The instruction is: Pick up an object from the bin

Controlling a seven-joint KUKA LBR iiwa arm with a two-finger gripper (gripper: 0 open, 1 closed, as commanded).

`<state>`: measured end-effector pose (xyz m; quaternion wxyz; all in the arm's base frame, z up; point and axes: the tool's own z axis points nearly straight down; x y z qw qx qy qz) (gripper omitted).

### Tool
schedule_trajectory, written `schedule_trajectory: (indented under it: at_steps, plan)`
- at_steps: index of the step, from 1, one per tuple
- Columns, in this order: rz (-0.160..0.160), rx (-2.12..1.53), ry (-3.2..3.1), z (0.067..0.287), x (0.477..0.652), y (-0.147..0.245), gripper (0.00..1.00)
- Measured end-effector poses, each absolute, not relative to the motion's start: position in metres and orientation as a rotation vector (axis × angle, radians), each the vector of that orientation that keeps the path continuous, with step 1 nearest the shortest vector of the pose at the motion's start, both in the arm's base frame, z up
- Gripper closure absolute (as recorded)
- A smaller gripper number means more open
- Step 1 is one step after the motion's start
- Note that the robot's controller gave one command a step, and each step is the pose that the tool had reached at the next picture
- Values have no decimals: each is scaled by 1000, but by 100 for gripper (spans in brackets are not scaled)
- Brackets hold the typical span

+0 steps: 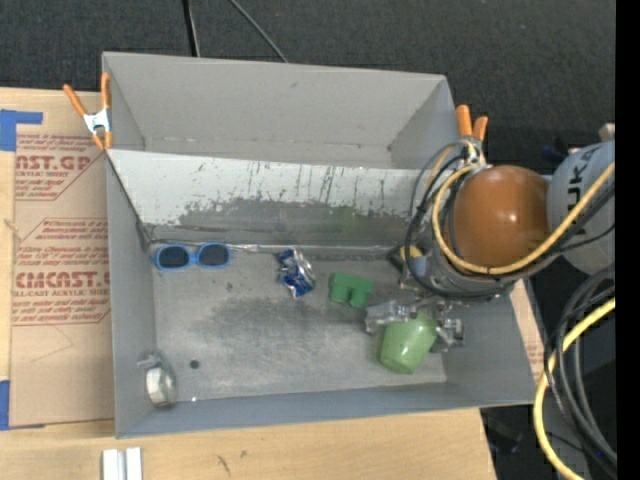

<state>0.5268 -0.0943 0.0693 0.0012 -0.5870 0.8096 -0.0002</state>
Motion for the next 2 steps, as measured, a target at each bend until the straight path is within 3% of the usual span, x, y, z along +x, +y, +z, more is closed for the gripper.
schedule_trajectory:
  at_steps: [1, 2]
  plan:
    - [4, -1845, 2541, 69, 525, -93, 100]
    - [-9, -1820, 2550, 282, 546, -97, 100]
